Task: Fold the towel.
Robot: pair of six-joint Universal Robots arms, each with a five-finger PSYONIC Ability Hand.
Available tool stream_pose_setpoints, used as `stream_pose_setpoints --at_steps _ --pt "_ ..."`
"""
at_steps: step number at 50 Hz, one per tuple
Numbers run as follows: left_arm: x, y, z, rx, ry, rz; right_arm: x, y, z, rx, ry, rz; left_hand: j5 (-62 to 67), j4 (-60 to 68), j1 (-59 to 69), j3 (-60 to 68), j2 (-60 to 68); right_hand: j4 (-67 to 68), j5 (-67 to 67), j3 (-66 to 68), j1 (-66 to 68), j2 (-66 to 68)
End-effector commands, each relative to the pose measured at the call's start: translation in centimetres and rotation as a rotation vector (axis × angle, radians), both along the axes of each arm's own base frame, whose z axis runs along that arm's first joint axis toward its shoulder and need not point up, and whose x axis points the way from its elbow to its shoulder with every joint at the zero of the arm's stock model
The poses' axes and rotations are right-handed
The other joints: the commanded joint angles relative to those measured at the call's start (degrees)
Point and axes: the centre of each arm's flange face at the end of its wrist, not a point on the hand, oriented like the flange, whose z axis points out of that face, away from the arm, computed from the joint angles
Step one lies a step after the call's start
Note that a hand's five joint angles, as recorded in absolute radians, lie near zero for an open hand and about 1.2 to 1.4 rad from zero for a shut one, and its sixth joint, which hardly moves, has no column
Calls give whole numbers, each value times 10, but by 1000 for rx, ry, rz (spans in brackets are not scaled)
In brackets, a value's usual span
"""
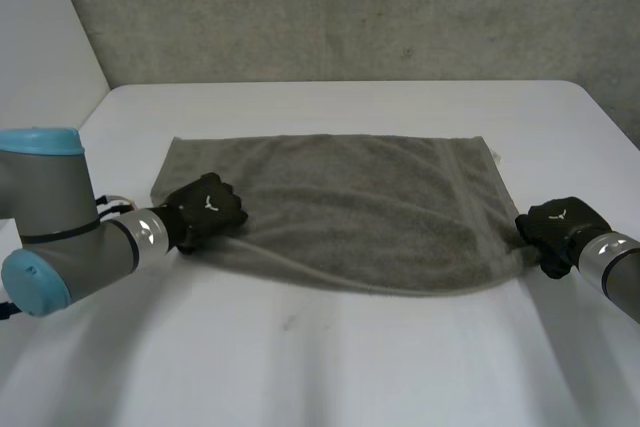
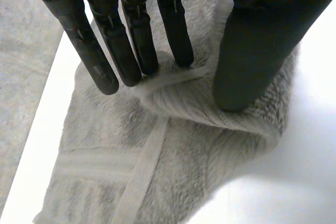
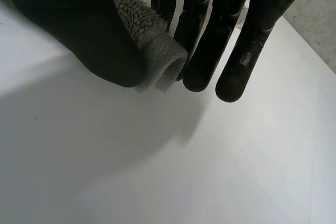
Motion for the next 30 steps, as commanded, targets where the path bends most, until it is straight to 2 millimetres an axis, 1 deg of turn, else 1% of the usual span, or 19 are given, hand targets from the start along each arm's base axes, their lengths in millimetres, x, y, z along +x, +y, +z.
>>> stream_pose_setpoints --at_steps 1,3,6,8,14,17,18,19,21,22,24,25,26,30 --pt "6 -7 3 -47 -19 54 0 0 -1 1 3 2 113 113 110 111 111 117 145 122 262 132" --pt "9 -9 3 -51 -20 64 0 0 -1 3 3 2 46 46 44 44 44 117 145 122 262 132" --pt "11 -11 3 -49 -23 72 0 0 -1 3 3 2 27 27 25 25 26 117 145 122 262 132" --pt "14 -13 2 -48 -24 81 0 0 -1 3 3 2 -41 -42 -44 -43 -43 117 145 122 262 132" --pt "14 -13 3 -51 -24 79 0 1 -2 5 4 3 -40 -40 -43 -42 -42 117 145 122 262 132" --pt "14 -13 4 -54 -23 79 0 1 -2 5 4 3 -3 -3 -6 -5 -5 117 145 122 262 132" --pt "14 -13 4 -56 -23 79 0 1 -2 5 4 3 32 31 29 30 30 117 145 122 262 132" --pt "14 -13 4 -56 -23 79 0 1 -2 5 4 3 32 32 30 31 31 117 145 122 262 132" --pt "14 -13 6 -59 -22 81 0 1 -2 5 4 3 180 179 177 178 178 117 145 122 262 132" --pt "14 -13 6 -59 -22 81 0 1 -2 5 4 3 180 180 178 179 179 117 145 122 262 132" --pt "15 -11 5 -52 -23 83 0 1 -2 5 4 3 346 345 343 344 344 117 145 122 262 132" --pt "15 -11 5 -52 -23 83 0 0 -2 4 4 3 347 346 344 345 345 117 145 122 262 132" --pt "15 -9 4 -46 -24 82 0 0 -2 4 4 3 375 374 372 373 373 117 145 122 262 132" --pt "16 -7 9 -57 -27 91 -1 0 1 -2 5 -2 375 375 373 373 373 117 145 122 262 132"
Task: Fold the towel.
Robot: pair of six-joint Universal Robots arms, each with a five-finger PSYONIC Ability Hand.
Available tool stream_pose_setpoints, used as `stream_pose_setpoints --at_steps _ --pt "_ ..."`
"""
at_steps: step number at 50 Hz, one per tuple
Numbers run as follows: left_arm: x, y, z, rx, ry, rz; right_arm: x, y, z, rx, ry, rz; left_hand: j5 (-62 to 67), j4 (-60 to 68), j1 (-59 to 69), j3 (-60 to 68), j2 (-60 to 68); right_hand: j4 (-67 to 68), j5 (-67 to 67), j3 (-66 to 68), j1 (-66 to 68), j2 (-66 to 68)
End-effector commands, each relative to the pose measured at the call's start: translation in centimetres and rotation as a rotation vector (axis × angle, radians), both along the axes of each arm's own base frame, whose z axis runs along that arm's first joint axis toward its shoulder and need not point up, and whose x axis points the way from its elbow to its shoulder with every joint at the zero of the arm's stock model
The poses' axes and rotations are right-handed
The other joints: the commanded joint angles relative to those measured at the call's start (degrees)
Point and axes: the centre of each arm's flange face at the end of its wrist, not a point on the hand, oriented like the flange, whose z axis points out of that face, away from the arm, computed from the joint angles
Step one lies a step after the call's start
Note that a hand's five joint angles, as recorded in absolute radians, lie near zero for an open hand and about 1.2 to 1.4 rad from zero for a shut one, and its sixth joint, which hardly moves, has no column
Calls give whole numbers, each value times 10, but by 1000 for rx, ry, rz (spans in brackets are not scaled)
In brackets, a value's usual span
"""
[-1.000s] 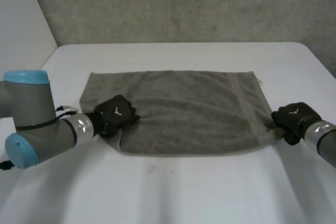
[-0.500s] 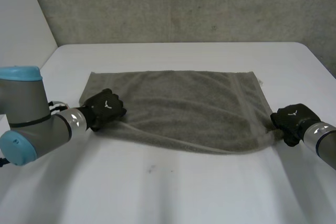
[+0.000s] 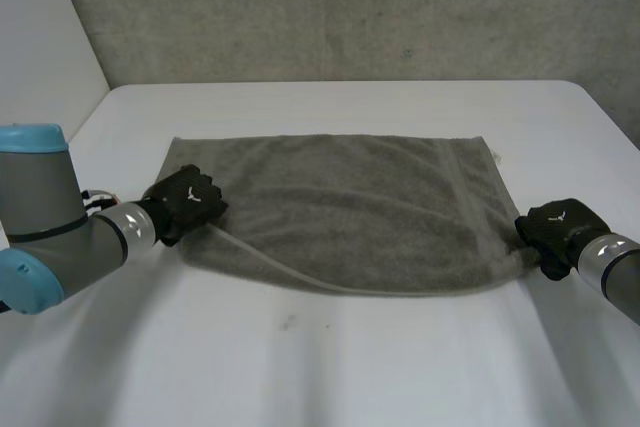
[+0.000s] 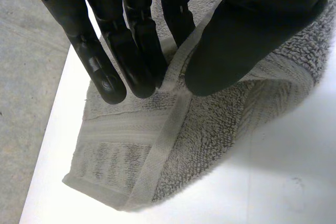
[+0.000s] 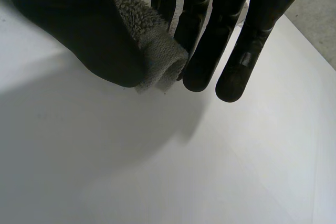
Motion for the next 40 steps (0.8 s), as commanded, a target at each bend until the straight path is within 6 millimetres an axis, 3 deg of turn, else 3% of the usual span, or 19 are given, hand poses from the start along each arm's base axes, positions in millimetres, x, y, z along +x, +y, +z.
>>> stream_pose_setpoints --at_steps 1,7,11,15,17,19,21,22,24,28,32,36,40 --pt "3 7 7 -7 -7 22 -1 -1 6 -11 0 -6 160 159 163 160 155 117 144 122 262 132" --pt "17 21 38 -68 -20 108 -4 1 19 -10 1 -17 160 159 163 160 155 117 144 122 262 132" --pt "30 31 55 -95 -15 175 -7 12 50 -4 -3 -20 160 159 163 160 155 117 144 122 262 132" --pt "46 56 79 -110 45 280 -9 24 71 8 4 -13 160 159 163 160 155 117 144 122 262 132" --pt "51 65 86 -108 70 321 -9 42 85 28 46 15 160 159 163 160 155 117 144 122 262 132" --pt "57 73 93 -110 100 365 -9 50 90 37 76 37 160 159 163 160 155 117 144 122 262 132" --pt "65 94 104 -87 159 432 -9 59 93 46 109 57 160 159 163 160 155 117 144 122 262 132" --pt "65 94 104 -87 159 432 -10 67 94 58 141 77 160 159 163 160 155 117 144 122 262 132" --pt "67 118 108 -24 199 464 -12 75 96 64 177 95 160 159 163 160 155 117 144 122 262 132" --pt "70 142 108 54 201 483 -17 96 101 92 255 137 160 159 163 160 155 117 144 122 262 132" --pt "68 171 109 120 193 463 -18 107 110 82 279 153 160 159 163 160 155 117 144 122 262 132" --pt "67 174 113 89 206 453 -15 109 119 52 267 184 160 159 163 160 155 117 144 122 262 132" --pt "65 160 114 24 232 433 -14 106 124 27 258 191 160 159 163 160 155 117 144 122 262 132"
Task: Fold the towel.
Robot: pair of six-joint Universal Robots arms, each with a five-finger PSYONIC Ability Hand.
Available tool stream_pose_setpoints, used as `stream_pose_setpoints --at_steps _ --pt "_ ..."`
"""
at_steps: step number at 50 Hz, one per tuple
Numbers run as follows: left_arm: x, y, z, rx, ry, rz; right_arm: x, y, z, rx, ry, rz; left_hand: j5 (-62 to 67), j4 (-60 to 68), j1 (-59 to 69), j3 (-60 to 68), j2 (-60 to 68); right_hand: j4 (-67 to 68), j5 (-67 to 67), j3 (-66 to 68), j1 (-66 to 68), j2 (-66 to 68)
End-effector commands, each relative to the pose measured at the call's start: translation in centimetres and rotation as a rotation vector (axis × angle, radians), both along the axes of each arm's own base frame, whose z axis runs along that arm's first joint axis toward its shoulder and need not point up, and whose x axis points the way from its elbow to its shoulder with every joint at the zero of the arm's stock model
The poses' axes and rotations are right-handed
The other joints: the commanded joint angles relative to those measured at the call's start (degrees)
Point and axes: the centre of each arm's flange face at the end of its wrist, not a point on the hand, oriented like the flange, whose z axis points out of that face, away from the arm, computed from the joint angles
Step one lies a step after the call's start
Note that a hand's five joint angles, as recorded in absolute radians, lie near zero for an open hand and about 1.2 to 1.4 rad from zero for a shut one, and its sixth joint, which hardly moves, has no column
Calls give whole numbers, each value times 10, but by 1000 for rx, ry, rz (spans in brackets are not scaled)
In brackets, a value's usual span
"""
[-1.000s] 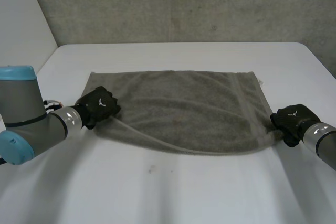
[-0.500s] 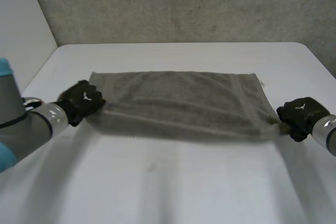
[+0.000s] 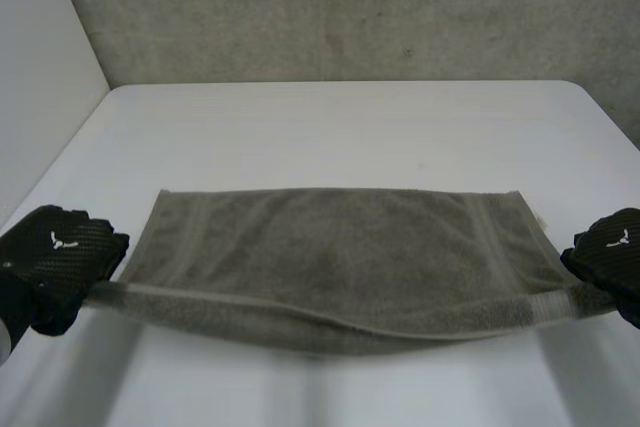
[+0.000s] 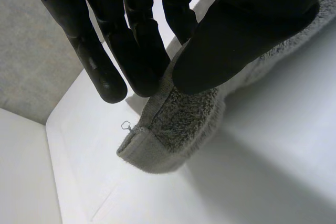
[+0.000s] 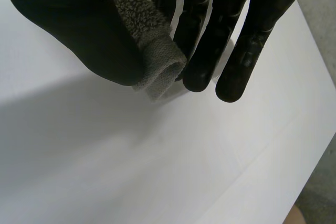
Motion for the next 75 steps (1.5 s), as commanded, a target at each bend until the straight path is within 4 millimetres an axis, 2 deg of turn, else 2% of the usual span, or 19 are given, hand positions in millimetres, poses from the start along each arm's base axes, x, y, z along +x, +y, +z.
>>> stream_pose_setpoints --at_steps 1,5,7,13,17,24,31,42,46,48,49,50,51,52,60,62,67,71,75 --pt "-3 -10 4 -83 10 -27 3 -5 12 -45 -34 29 112 102 118 103 103 115 141 120 262 132" --pt "-6 -43 -11 -96 1 -31 3 -19 0 -1 -62 22 112 102 118 103 103 115 141 120 262 132" --pt "-7 -56 -13 -102 -2 -22 3 -44 -14 25 -106 -19 112 102 118 103 103 115 141 120 262 132" --pt "-13 -99 -36 -44 -7 -32 1 -82 -25 16 -163 -108 112 102 118 103 103 115 141 120 262 132" --pt "-23 -119 -47 -28 -7 -58 23 -112 -40 0 -171 -132 112 102 118 103 103 115 141 120 262 132" --pt "-41 -170 -70 -76 -57 1 31 -148 -58 -92 -157 -205 112 102 118 103 103 115 141 120 262 132" --pt "-55 -196 -89 -116 -68 9 49 -176 -75 -207 -219 -197 112 102 118 103 103 115 141 120 262 132" --pt "-72 -228 -103 -351 -70 -11 56 -204 -97 -289 -216 -221 112 102 118 103 103 115 141 120 262 132" --pt "-77 -228 -107 -377 -90 -31 65 -205 -103 -288 -209 -213 112 102 118 103 103 115 141 120 262 132" --pt "-80 -227 -110 -378 -99 -46 67 -206 -104 -301 -193 -235 112 102 118 103 103 -428 -401 -423 -281 -411" --pt "-83 -225 -112 -376 -107 -56 67 -206 -104 -301 -193 -235 -147 -157 -141 -156 -157 -431 -405 -426 -284 -414" --pt "-83 -225 -113 -376 -107 -56 65 -206 -102 -310 -184 -253 -150 -160 -144 -159 -159 -585 -559 -580 -438 -568" --pt "-83 -224 -114 -375 -114 -53 65 -207 -97 -331 -182 -265 -479 -489 -473 -489 -489 -585 -559 -580 -438 -568" --pt "-85 -223 -113 -377 -119 -58 65 -207 -97 -331 -182 -265 -588 -598 -582 -597 -597 -585 -559 -580 -438 -568" --pt "-87 -219 -97 -412 -115 -59 69 -208 -41 -509 -264 -270 -588 -598 -582 -597 -597 -585 -559 -580 -438 -568" --pt "-86 -218 -89 -425 -112 -49 64 -203 -17 -570 -314 -284 -588 -598 -582 -597 -597 -585 -559 -580 -438 -568" --pt "-81 -212 -78 -432 -108 -20 59 -184 13 -609 -376 -285 -588 -598 -582 -597 -597 -585 -559 -580 -438 -568" --pt "-75 -200 -55 -458 -88 -3 57 -169 18 -593 -380 -280 -588 -598 -582 -597 -597 -585 -559 -580 -438 -568" --pt "-71 -190 -42 -459 -37 8 58 -138 -4 -452 -357 -217 -588 -598 -582 -597 -597 -585 -559 -580 -438 -568"
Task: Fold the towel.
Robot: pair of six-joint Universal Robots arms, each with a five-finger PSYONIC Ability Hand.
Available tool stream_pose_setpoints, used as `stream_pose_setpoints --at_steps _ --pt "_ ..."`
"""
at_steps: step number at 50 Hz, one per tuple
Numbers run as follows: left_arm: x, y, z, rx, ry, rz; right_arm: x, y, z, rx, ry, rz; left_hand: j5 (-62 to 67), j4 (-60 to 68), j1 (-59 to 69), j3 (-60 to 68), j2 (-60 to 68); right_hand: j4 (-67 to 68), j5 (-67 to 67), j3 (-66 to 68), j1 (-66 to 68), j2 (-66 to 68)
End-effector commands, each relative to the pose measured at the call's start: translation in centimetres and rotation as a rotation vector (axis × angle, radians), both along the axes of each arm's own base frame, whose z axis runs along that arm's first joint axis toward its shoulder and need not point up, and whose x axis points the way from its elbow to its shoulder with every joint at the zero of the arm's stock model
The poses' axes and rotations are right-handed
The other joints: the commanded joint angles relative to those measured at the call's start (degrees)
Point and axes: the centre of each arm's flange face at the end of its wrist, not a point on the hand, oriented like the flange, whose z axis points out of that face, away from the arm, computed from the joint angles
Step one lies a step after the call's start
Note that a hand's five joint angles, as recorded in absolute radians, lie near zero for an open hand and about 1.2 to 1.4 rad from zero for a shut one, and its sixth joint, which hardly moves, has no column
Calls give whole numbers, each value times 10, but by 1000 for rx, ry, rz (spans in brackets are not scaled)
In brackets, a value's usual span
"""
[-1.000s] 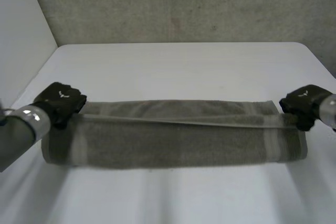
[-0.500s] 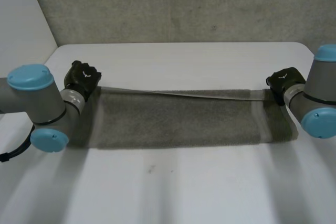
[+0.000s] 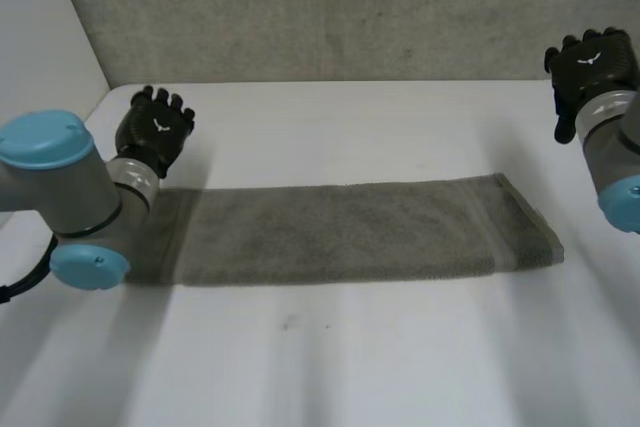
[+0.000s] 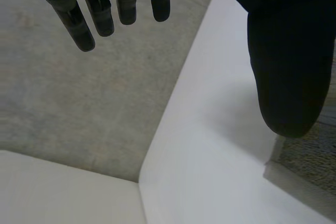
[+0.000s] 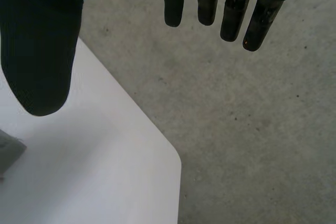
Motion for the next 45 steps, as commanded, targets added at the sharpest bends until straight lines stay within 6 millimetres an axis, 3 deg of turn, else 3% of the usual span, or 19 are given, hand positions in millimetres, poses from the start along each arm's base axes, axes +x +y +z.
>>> stream_pose_setpoints --at_steps 1,5,12,20,33,45 --pt "10 23 31 -8 111 6 -1 40 -18 138 19 85 -15 3 -3 4 5 -35 -41 -24 -26 -37" --pt "16 37 47 27 297 11 -14 61 -42 278 8 136 -15 3 -3 4 5 -35 -41 -24 -26 -37" --pt "23 55 51 133 512 -8 -42 82 -78 415 -36 188 -15 3 -3 4 5 56 50 68 65 54" --pt "26 72 50 211 624 -45 -65 78 -98 383 -74 179 -15 3 -3 4 5 132 126 143 141 130" --pt "28 79 42 235 618 -38 -67 64 -127 393 -87 205 -15 3 -3 4 5 268 262 279 277 266" --pt "28 81 38 247 615 -34 -66 57 -137 389 -84 212 -15 3 -3 4 5 415 409 426 424 413"
